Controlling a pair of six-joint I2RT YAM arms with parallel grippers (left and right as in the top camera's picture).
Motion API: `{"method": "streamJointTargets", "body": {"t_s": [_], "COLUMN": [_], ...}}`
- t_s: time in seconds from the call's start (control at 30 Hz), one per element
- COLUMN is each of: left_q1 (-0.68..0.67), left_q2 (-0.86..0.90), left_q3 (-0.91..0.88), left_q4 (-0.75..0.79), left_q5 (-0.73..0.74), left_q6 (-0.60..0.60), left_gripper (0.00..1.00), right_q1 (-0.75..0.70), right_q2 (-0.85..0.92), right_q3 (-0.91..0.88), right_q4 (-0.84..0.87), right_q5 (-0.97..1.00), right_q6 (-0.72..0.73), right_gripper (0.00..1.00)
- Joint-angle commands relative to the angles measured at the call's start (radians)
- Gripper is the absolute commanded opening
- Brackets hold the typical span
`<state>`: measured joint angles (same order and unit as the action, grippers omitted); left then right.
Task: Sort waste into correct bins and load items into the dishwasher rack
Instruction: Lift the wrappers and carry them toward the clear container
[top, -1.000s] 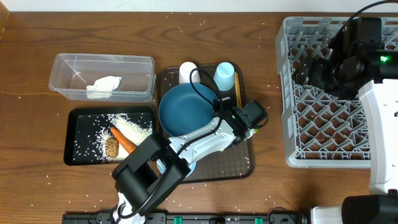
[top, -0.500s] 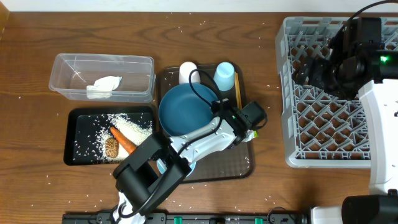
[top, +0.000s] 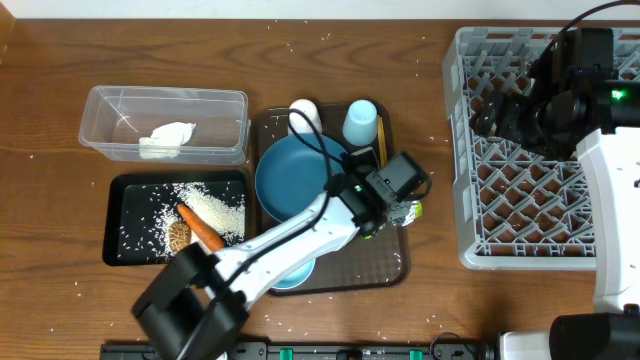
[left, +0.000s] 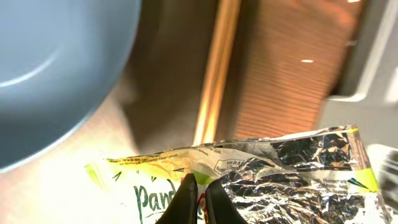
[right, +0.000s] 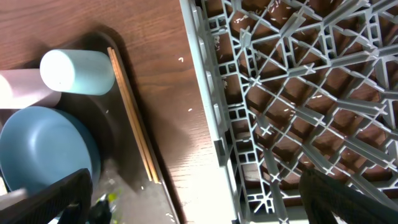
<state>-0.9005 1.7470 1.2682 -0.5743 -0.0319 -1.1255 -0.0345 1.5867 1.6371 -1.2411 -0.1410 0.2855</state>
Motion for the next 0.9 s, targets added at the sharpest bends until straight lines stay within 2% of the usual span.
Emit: {"method": "streamJointTargets", "body": {"t_s": [0.0,0.27,0.4,0.47,0.57,0.73,0.87], "left_q1": [0.016,0.119,0.220,0.277,0.371,0.541,0.653], "left_q2": [-0.058,-0.174,-0.183,-0.179,-0.177,-0.177,-0.176], "left_q3": [-0.004,-0.004,-0.004,-0.004,-0.004,-0.004,-0.004], "left_q4": [0.004,0.006,0.007,0.008,0.020,0.120,0.187], "left_q5": [-0.013,-0.362,-0.581,-0.636,-0.670,-0.664,-0.576], "left_q6": [0.006,0.056,0.151,0.158,0.203,0.351,0.393], "left_gripper": [0.06,0.06,0.06,0.06,0.06,0.06,0.06], "right_q1": [-0.005,-0.005,-0.005,-0.005,-0.005,-0.005,-0.005], "right_q2": [-0.003,-0.003,-0.003,-0.003,-0.003,-0.003,-0.003], "right_q3": [0.010,0.010,0.010,0.010,0.010,0.010,0.010], "right_q4": [-0.001,-0.001,-0.001,-0.001,-0.001,-0.001,-0.001], "right_q5": [0.003,0.003,0.003,0.003,0.003,0.003,0.003], "right_q6": [0.013,0.013,0.013,0.013,0.013,0.013,0.013], "right_gripper": [0.99,0.99,0.99,0.99,0.99,0.99,0.99]}}
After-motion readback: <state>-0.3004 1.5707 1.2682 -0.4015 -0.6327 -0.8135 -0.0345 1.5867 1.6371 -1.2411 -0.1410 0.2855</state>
